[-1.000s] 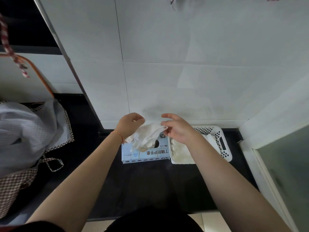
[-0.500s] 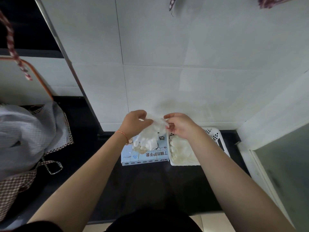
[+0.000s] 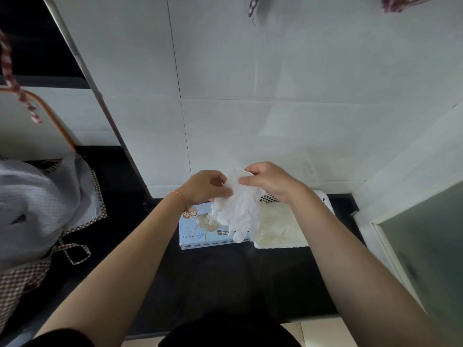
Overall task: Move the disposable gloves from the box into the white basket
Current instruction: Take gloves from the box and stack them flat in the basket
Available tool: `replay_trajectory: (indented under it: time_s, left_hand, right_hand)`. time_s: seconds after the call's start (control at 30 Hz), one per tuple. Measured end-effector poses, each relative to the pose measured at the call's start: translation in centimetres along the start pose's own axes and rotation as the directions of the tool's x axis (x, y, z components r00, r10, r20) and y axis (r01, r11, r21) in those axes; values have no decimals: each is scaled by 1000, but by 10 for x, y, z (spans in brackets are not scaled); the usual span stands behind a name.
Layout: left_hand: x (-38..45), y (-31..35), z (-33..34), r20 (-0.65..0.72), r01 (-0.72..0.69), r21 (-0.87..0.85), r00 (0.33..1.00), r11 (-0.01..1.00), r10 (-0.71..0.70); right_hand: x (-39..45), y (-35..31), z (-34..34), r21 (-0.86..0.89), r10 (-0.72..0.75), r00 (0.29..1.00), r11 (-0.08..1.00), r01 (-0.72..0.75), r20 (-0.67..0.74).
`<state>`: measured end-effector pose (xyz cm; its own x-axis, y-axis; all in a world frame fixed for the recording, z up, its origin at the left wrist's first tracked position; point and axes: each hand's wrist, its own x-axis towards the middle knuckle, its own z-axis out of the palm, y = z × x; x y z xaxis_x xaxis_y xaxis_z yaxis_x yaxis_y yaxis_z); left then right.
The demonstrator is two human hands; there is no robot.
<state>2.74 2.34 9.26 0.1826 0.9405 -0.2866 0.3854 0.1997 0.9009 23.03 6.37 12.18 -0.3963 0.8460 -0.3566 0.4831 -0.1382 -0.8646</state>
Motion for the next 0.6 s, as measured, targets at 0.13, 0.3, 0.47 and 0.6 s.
replay_trajectory:
  time_s: [0.13, 0.3, 0.47, 0.6]
  left_hand:
    - [4, -9, 9, 96, 27, 120, 995, 992, -39]
    - [21, -16, 29, 34, 110, 168, 992, 980, -118]
    - [36, -7, 51, -112, 72, -75, 990, 995, -80]
    - [52, 1, 71, -44, 71, -425, 994, 903, -99]
  right_hand:
    - [-5, 5, -9, 80, 9, 994, 997, -1, -105]
    - [-15, 27, -31, 198, 100, 933, 980, -31, -345]
    - [-25, 54, -54, 314, 176, 923, 947, -64, -342]
    - [-30, 75, -77, 499, 242, 951, 858, -118, -192]
